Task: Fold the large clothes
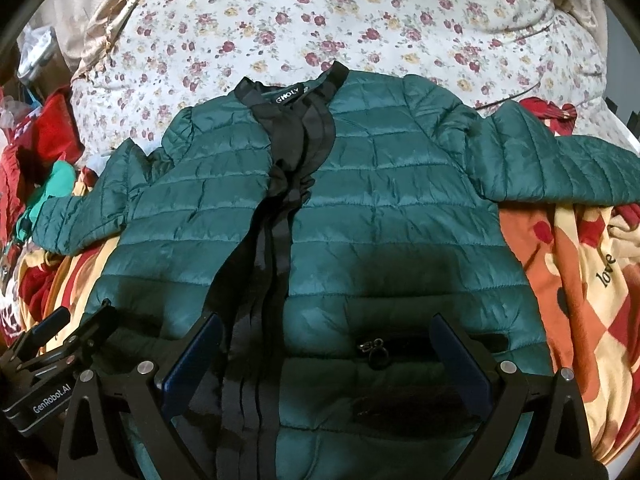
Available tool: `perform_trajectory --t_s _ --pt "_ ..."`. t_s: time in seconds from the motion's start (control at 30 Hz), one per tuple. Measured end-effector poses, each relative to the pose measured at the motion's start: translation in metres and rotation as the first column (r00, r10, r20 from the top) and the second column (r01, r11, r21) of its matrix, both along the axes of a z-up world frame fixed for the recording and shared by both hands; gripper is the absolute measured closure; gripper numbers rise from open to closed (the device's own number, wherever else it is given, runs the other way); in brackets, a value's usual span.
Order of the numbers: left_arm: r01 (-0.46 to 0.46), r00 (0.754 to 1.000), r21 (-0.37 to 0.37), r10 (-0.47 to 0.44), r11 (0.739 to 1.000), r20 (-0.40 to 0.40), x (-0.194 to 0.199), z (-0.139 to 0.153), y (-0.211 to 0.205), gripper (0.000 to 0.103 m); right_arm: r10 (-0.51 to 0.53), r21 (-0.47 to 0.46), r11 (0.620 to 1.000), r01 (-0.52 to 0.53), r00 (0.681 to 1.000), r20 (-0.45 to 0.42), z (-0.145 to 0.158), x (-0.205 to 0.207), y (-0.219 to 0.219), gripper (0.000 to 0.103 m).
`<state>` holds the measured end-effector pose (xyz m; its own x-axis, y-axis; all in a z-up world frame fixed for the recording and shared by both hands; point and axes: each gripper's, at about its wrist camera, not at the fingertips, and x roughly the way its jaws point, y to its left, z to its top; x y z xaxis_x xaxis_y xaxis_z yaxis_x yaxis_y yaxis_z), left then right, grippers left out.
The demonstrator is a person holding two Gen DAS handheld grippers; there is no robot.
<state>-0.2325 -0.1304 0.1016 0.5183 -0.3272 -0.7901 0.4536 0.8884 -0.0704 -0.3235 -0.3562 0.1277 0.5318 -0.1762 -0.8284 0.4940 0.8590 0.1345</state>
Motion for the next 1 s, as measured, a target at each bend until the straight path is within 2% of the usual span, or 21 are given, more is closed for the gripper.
perform_trajectory --t_s 0.37,0.5,0.67,0.83,1.0 --pt "-0.009 1.0 -0.031 0.008 0.999 -0.014 0.009 -0.001 0.0 0.001 0.005 -0.006 1.0 -0.005 1.0 -0.002 -0.001 0.007 -0.001 0.0" --pt "-0.012 1.0 -0.04 0.011 0.999 -0.025 0.012 -0.002 -0.001 0.001 0.012 0.012 1.0 -0.012 1.0 0.002 -0.002 0.009 -0.002 0.0" --pt "-0.006 1.0 -0.016 0.006 1.0 -0.006 0.016 -0.002 -0.003 0.001 0.015 0.022 1.0 -0.015 1.0 0.011 -0.001 0.015 -0.004 0.0" --pt "-0.023 1.0 -0.043 0.022 0.999 -0.008 0.026 0.002 -0.001 0.001 0.017 0.07 0.997 -0.019 0.999 0.031 0.001 0.024 -0.009 0.0" --pt "-0.033 0.999 -0.042 0.032 0.999 -0.005 0.04 0.007 -0.004 0.001 0.027 0.04 0.999 -0.029 0.999 0.03 0.006 0.036 -0.012 0.0"
